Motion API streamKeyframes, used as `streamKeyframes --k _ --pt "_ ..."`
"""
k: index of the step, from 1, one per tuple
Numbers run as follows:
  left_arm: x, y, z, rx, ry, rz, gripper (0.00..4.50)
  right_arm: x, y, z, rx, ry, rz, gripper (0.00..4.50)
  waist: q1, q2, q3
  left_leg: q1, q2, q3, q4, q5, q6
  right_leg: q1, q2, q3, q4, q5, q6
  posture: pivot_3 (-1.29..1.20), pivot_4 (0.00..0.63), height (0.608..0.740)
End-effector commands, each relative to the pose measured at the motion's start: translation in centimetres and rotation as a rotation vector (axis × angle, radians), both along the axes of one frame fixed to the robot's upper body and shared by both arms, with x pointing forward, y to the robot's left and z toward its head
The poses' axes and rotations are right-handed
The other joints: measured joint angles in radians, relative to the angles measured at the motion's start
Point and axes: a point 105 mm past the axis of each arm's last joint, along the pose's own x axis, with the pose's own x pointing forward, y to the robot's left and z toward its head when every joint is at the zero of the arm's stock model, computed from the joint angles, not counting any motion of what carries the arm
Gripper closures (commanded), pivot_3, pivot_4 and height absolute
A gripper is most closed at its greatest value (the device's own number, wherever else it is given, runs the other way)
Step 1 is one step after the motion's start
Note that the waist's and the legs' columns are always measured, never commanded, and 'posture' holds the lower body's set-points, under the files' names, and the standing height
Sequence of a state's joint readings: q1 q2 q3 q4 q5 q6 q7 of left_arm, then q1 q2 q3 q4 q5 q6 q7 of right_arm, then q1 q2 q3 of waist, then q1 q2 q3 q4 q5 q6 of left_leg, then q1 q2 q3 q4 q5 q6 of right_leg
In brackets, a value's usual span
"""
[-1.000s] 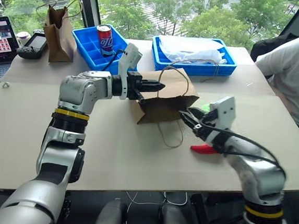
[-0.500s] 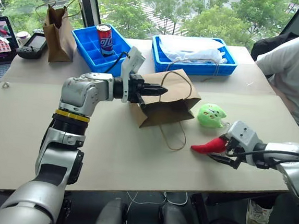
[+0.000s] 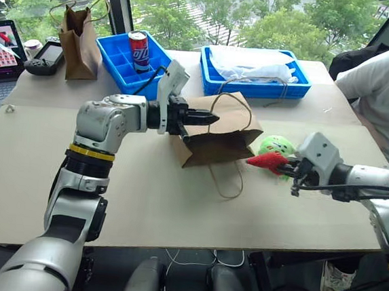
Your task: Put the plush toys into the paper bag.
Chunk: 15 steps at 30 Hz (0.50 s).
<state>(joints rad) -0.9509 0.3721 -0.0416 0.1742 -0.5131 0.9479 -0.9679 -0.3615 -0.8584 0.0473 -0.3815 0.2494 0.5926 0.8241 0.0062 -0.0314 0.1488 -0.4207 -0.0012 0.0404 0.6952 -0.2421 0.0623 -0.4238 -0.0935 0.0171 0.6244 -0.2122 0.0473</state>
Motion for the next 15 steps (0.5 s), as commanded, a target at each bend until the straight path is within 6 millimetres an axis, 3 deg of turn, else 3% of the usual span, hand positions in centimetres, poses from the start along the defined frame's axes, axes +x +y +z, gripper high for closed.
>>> streamKeyframes --k 1,5,11,15 --pt "-1.1 -1.2 1.8 -0.044 -0.034 -0.045 4.50 0.8 3.2 -0.3 -0.014 -0.095 0.002 4.47 0.001 0.000 0.000 0.000 0.000 0.000 0.000 0.000 0.000 0.000 0.000 0.000 0.000 0.000 0.000 0.00 0.150 0.740" --pt "-2.0 -2.0 3.2 -0.076 -0.039 -0.089 4.50 2.7 5.2 -0.1 -0.039 -0.241 -0.022 4.47 0.006 0.000 0.000 -0.001 -0.002 0.000 0.001 0.000 -0.001 -0.001 -0.001 0.000 0.000 0.000 0.000 0.00 0.150 0.740" --pt "-2.6 -2.3 2.5 -0.034 -0.030 -0.124 4.50 5.5 6.4 1.7 -0.118 -0.497 -0.044 4.47 0.001 0.000 0.000 -0.001 -0.002 0.000 0.001 0.001 -0.001 -0.001 -0.001 0.000 0.000 0.000 0.000 0.00 0.150 0.740" --pt "-2.8 -2.7 2.9 -0.045 -0.029 -0.142 4.50 6.9 8.1 -0.1 -0.128 -0.539 -0.029 4.47 -0.009 0.000 0.000 0.000 -0.002 0.000 -0.001 0.002 -0.003 -0.002 0.001 0.000 0.001 0.000 0.000 0.00 0.150 0.740"
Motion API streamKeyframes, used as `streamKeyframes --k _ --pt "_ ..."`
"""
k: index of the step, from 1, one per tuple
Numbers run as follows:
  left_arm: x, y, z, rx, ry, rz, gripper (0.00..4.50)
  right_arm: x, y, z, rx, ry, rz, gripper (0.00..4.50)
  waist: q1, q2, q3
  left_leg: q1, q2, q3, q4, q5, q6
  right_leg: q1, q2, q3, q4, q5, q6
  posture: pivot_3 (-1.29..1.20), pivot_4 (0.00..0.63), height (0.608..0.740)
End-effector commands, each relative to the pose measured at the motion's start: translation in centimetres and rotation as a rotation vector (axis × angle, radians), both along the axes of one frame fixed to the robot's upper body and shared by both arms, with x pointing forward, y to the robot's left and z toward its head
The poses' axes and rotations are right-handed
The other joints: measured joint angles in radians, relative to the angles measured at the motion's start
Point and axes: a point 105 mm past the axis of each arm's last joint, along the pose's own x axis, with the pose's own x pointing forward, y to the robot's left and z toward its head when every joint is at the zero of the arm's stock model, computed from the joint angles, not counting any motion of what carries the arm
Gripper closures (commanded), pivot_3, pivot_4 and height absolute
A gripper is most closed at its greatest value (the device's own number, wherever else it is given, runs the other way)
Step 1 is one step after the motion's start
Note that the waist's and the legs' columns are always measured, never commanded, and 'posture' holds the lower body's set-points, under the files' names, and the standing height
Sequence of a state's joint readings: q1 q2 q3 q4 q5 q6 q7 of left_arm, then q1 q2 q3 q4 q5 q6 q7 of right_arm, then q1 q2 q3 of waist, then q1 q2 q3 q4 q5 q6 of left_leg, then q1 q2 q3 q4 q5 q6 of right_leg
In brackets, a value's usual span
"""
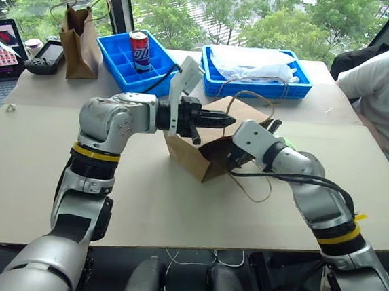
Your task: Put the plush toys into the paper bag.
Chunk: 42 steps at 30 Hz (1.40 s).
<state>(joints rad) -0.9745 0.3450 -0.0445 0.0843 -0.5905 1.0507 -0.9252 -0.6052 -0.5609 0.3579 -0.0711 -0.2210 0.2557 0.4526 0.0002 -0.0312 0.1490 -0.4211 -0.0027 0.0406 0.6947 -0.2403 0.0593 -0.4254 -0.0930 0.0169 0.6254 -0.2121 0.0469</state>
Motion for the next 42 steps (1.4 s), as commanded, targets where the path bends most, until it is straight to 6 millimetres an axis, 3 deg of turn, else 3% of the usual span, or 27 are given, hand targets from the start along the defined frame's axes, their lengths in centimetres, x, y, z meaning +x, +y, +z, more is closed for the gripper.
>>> streamKeyframes --k 1,3,5,7,11,14,16,20,22,24,31,35,37,42 --pt "-0.9 -0.9 1.5 -0.032 -0.040 -0.066 4.50 0.8 1.6 -1.0 0.002 -0.072 0.036 4.47 -0.005 0.000 0.000 0.000 0.000 0.000 -0.001 0.000 0.000 0.000 0.000 0.000 0.000 0.000 0.000 0.00 0.150 0.740" --pt "-0.9 -0.8 1.5 -0.032 -0.041 -0.065 4.50 0.7 2.2 -2.0 0.065 -0.033 0.060 3.51 -0.004 0.000 0.000 0.000 0.000 -0.001 -0.001 0.000 -0.001 0.000 0.000 0.000 0.000 0.000 0.000 0.00 0.150 0.740" --pt "-0.9 -0.7 1.4 -0.030 -0.042 -0.063 4.50 0.2 2.2 -2.2 0.113 -0.009 0.078 3.13 -0.006 0.000 0.000 0.000 0.000 -0.001 -0.001 0.000 -0.001 0.000 0.000 0.000 0.000 0.000 0.000 0.00 0.150 0.740" --pt "-0.8 -0.5 1.2 -0.024 -0.044 -0.058 4.50 -0.4 1.6 -2.2 0.138 0.011 0.086 2.31 -0.005 0.000 0.000 -0.001 0.000 -0.001 -0.001 0.000 0.000 0.000 -0.001 0.000 0.002 0.000 0.000 0.00 0.150 0.740" --pt "0.1 0.5 0.5 0.010 -0.063 -0.006 4.50 -2.9 -2.0 -0.8 0.211 0.073 0.077 0.90 0.000 0.001 0.001 -0.001 0.000 -0.001 -0.001 0.000 0.000 0.001 -0.001 0.000 0.001 0.000 0.000 0.00 0.150 0.740" --pt "0.7 0.8 0.1 0.013 -0.068 0.014 4.50 -4.9 -4.4 1.0 0.278 0.137 0.070 0.13 0.001 0.001 0.001 -0.001 0.000 -0.001 -0.001 0.000 0.001 0.001 -0.001 0.000 0.000 0.000 0.000 0.00 0.150 0.740" --pt "0.9 0.9 -0.1 0.010 -0.068 0.021 4.50 -6.0 -5.9 2.4 0.330 0.180 0.062 0.13 0.002 0.001 0.001 -0.001 0.000 -0.001 0.000 0.000 0.001 0.001 -0.001 0.000 -0.001 0.000 0.000 0.00 0.150 0.740" --pt "1.2 1.0 -0.3 0.010 -0.074 0.028 4.50 -7.2 -9.7 3.0 0.346 0.283 -0.030 0.13 0.005 0.001 0.001 0.001 0.001 -0.002 0.000 0.000 0.001 0.002 0.000 0.000 0.000 0.000 -0.001 0.00 0.150 0.740" --pt "1.5 1.4 -0.4 0.006 -0.075 0.048 4.50 -5.5 -13.7 2.4 0.301 0.265 -0.218 0.13 0.004 0.001 0.001 0.001 0.001 -0.001 0.000 0.000 0.001 0.002 0.000 0.000 0.000 0.000 -0.001 0.00 0.150 0.740" --pt "1.7 1.5 -0.4 0.005 -0.075 0.056 4.50 -4.5 -15.2 1.9 0.288 0.267 -0.290 0.13 0.005 0.001 0.001 0.001 0.001 -0.001 0.000 0.000 0.001 0.003 0.000 0.000 0.000 0.000 -0.001 0.00 0.150 0.740" --pt "1.8 1.5 -0.3 0.003 -0.088 0.061 4.50 1.7 -15.6 -3.5 0.493 0.405 -0.394 0.13 -0.013 0.001 0.001 0.002 0.001 0.000 -0.001 0.000 0.001 0.002 0.001 0.002 0.000 0.000 -0.001 0.00 0.150 0.740" --pt "1.6 1.6 -0.3 0.003 -0.091 0.065 4.50 2.9 -15.7 -6.6 0.582 0.493 -0.427 0.13 -0.010 0.001 0.001 0.001 0.000 0.001 -0.001 0.000 0.001 0.002 0.000 0.002 -0.001 0.000 -0.001 0.00 0.150 0.740" --pt "1.5 1.6 -0.5 0.003 -0.090 0.067 4.50 3.1 -16.0 -7.2 0.610 0.502 -0.442 0.37 -0.011 0.001 0.001 0.001 0.000 0.000 -0.001 0.000 0.001 0.002 -0.001 0.001 -0.001 0.000 -0.001 0.00 0.150 0.740" --pt "1.2 1.1 -0.4 -0.014 -0.081 0.058 4.50 2.3 -16.2 -7.1 0.574 0.476 -0.422 1.91 -0.011 0.001 0.001 0.001 0.000 0.000 -0.001 0.000 0.001 0.003 -0.002 0.001 -0.001 0.001 0.000 0.00 0.150 0.740"
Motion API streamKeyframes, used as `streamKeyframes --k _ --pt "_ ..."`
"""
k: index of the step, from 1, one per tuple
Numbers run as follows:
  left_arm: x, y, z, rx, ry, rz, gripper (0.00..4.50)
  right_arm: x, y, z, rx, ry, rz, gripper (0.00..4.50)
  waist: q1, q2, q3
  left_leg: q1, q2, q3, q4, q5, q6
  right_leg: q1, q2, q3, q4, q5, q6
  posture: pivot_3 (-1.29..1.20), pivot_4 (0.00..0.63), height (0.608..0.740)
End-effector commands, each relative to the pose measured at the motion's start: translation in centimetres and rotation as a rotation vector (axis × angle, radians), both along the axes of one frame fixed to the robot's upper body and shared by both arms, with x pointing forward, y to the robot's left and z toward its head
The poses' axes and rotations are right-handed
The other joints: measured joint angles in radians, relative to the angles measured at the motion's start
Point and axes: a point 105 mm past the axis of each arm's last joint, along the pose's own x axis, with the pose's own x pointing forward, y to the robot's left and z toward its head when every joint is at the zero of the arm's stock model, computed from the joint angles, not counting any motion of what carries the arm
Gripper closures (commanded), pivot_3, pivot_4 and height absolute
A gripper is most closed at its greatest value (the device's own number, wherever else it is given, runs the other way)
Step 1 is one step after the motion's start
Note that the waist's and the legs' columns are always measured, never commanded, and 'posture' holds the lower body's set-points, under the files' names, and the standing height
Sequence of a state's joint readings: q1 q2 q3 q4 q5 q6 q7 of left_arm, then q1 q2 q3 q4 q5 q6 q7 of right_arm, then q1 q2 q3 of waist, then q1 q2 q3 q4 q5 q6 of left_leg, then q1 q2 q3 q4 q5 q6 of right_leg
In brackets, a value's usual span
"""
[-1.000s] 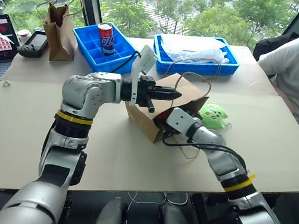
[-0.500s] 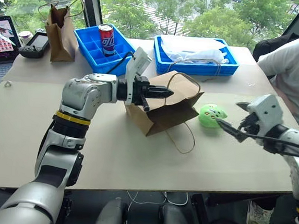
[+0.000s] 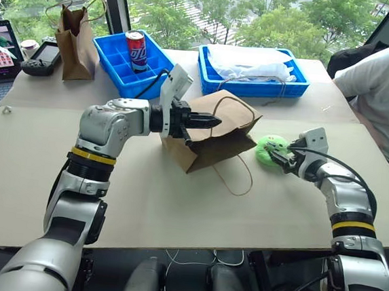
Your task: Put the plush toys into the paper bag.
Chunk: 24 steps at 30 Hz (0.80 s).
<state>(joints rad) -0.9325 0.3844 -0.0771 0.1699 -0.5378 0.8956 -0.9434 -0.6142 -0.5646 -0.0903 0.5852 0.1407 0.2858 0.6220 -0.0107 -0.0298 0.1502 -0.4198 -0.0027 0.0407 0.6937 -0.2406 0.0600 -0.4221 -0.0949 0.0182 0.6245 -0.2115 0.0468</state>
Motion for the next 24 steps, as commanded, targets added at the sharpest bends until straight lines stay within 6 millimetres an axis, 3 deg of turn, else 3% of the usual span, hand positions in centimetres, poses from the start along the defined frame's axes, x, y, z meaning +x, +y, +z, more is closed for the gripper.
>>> streamKeyframes --k 1,6,7,8,11,14,16,19,24 --pt "-0.6 -0.6 1.3 -0.037 -0.043 -0.024 4.50 -1.0 -0.7 0.8 -0.033 -0.040 0.011 2.26 0.001 0.000 0.000 0.000 0.000 0.000 0.000 0.000 0.000 0.000 0.000 0.000 0.000 0.000 0.000 0.00 0.150 0.740" --pt "-0.7 -1.2 1.4 -0.072 -0.023 -0.034 4.50 -4.6 -0.3 4.6 -0.068 -0.100 0.102 3.84 0.006 0.001 0.000 0.000 0.000 -0.001 0.000 0.000 0.000 -0.001 0.000 0.000 0.001 0.000 0.000 0.00 0.150 0.740" --pt "-0.8 -1.3 1.2 -0.071 -0.017 -0.037 4.50 -5.4 -0.2 5.4 -0.079 -0.104 0.113 4.32 0.008 0.001 0.000 -0.001 0.000 -0.001 0.000 0.000 0.000 -0.001 0.000 0.000 0.001 0.000 0.000 0.00 0.150 0.740" --pt "-0.8 -1.4 1.1 -0.068 -0.012 -0.040 4.50 -6.3 -0.1 6.2 -0.104 -0.108 0.130 4.46 0.007 0.001 0.000 -0.001 0.000 -0.001 0.000 0.000 0.000 -0.002 0.000 0.000 0.001 0.000 0.000 0.00 0.150 0.740" --pt "-0.8 -1.6 1.1 -0.066 -0.008 -0.047 4.50 -8.6 0.9 7.7 -0.126 -0.094 0.189 4.46 0.007 0.001 0.001 -0.001 0.000 -0.001 0.000 0.000 0.000 -0.002 0.000 0.000 0.000 0.000 0.000 0.00 0.150 0.740" --pt "-0.9 -2.1 1.6 -0.075 -0.009 -0.067 4.50 -11.3 4.0 8.6 -0.091 -0.052 0.318 4.46 0.008 0.001 0.001 -0.001 0.001 -0.001 0.000 0.000 0.000 -0.002 0.001 0.000 0.000 0.000 0.000 0.00 0.150 0.740" --pt "-1.1 -2.4 1.7 -0.075 -0.007 -0.080 4.50 -12.0 6.1 8.4 -0.058 -0.037 0.367 4.46 0.007 0.001 0.001 -0.001 0.002 -0.001 0.000 0.000 0.000 -0.002 0.002 0.000 0.000 0.000 0.000 0.00 0.150 0.740" --pt "-1.5 -2.8 1.7 -0.077 -0.003 -0.099 4.50 -11.7 9.1 7.6 -0.019 -0.035 0.392 4.46 0.008 0.001 0.001 0.000 0.002 -0.001 0.001 0.000 0.000 -0.001 0.002 0.000 0.000 0.000 0.000 0.00 0.150 0.740" --pt "-2.5 -3.1 1.0 -0.037 0.006 -0.155 4.50 -8.8 12.8 6.7 0.003 -0.087 0.395 4.46 0.008 0.002 0.001 -0.001 0.001 -0.001 0.001 0.000 0.000 -0.002 0.002 0.000 0.000 0.000 0.000 0.00 0.150 0.740"
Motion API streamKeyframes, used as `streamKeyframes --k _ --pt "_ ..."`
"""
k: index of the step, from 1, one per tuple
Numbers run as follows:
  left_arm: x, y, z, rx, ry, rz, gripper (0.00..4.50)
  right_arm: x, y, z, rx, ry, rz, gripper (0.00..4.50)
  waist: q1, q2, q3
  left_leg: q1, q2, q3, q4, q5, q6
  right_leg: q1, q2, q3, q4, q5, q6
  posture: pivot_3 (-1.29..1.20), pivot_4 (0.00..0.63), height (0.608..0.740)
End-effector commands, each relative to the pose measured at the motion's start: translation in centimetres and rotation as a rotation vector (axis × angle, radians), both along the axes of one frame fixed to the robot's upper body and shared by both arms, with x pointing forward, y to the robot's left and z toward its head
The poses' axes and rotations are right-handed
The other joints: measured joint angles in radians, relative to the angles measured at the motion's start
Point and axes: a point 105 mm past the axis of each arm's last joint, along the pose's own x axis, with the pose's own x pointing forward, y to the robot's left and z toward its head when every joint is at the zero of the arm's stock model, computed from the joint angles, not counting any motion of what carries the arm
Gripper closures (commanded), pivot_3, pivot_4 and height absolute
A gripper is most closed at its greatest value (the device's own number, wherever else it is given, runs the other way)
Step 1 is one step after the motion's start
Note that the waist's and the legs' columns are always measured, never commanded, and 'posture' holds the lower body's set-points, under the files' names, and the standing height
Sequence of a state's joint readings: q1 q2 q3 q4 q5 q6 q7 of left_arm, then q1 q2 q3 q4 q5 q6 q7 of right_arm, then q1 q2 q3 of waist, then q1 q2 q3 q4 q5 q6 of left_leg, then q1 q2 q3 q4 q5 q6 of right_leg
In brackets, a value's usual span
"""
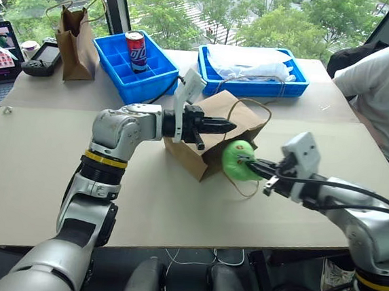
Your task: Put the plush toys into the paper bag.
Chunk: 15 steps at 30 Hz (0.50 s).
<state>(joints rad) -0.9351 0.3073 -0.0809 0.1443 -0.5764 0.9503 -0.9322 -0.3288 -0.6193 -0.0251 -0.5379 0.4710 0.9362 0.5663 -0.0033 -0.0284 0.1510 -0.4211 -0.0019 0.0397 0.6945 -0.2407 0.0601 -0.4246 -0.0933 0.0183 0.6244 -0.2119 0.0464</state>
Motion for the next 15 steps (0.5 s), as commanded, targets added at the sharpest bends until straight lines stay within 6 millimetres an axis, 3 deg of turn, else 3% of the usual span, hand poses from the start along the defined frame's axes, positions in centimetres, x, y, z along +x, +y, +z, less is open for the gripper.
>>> streamKeyframes --k 1,4,11,15 --pt "-1.4 -0.5 1.1 0.009 -0.047 -0.076 4.50 2.2 1.5 0.5 -0.012 -0.096 -0.024 4.46 0.001 0.000 0.000 0.000 0.000 0.000 0.000 0.000 0.000 0.000 0.000 0.000 0.000 0.000 0.000 0.00 0.150 0.740" --pt "-1.4 -0.1 1.5 0.017 -0.051 -0.080 4.50 4.2 2.7 -0.4 -0.031 -0.141 -0.017 4.46 0.002 0.000 0.000 -0.001 -0.001 0.000 0.000 0.000 0.000 -0.001 0.000 0.000 0.000 0.000 0.000 0.00 0.150 0.740" --pt "-1.2 0.3 1.7 0.025 -0.064 -0.067 4.50 7.6 5.0 1.2 0.116 -0.271 -0.029 4.46 -0.002 0.000 0.000 -0.001 -0.001 0.000 0.000 0.000 0.000 -0.001 0.000 -0.001 0.000 0.000 0.000 0.00 0.150 0.740" --pt "-1.3 0.5 1.8 0.018 -0.069 -0.055 4.50 7.3 5.3 0.6 0.194 -0.233 -0.022 3.18 -0.003 0.001 0.000 -0.001 -0.001 -0.001 -0.001 0.000 0.000 -0.001 0.000 -0.001 0.002 0.000 0.000 0.00 0.150 0.740"
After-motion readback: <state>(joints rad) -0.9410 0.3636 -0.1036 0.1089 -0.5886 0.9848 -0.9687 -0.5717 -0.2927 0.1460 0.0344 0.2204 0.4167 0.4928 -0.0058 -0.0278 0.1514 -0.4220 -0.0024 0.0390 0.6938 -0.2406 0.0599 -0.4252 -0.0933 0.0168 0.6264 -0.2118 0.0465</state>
